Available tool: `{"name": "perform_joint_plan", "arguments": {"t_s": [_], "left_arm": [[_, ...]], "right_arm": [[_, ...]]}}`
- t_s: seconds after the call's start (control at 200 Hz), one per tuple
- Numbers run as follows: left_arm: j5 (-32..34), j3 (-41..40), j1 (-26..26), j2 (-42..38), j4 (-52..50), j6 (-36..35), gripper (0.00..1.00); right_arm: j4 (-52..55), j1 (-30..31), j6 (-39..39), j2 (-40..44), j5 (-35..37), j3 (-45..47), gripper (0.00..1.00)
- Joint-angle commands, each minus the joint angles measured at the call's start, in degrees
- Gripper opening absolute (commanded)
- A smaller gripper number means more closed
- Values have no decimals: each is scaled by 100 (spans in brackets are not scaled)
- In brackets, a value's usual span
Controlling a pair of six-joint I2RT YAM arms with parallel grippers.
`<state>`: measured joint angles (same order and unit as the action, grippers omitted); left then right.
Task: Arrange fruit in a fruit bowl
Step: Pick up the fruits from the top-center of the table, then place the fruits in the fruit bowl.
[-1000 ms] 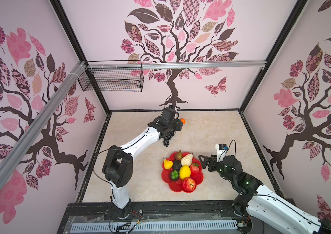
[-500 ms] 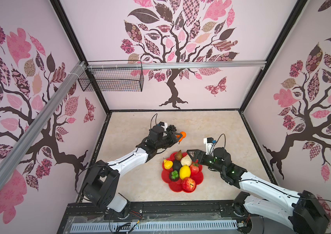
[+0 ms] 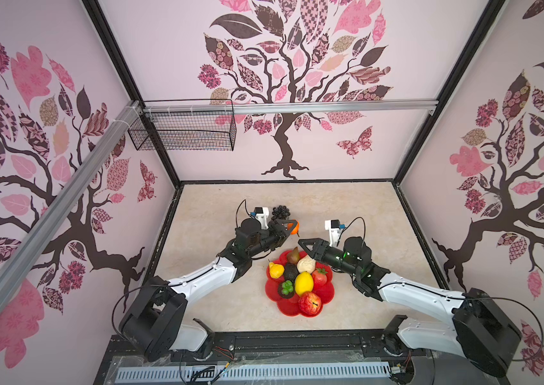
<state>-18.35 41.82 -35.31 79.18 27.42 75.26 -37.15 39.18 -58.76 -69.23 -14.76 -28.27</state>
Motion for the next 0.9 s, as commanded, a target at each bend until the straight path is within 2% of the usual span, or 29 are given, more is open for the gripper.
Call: {"name": "perform_joint_plan", "arguments": {"t_s": [0.0,0.2,0.35,0.46,0.585,0.895], "left_arm": [[89,-222,-45,-156,152,6,42],[164,-284,-160,-231,35,-102,42],[191,-305,-183,-225,17,-135,42],[209,-306,-207,-231,19,-162,42],[233,-324,-214,-239,5,-183,42],[252,-358,-244,-272,6,-212,42]], "right_arm": [[-198,11,27,-52,109,-240,43],[-75,46,205,-20,80,-396,37],[581,319,677,102,459,-699,34],[726,318,656,95,703,-673,30],[779,319,597,-22,659,-715,26],[642,318,564,-46,665,-644,25]]}}
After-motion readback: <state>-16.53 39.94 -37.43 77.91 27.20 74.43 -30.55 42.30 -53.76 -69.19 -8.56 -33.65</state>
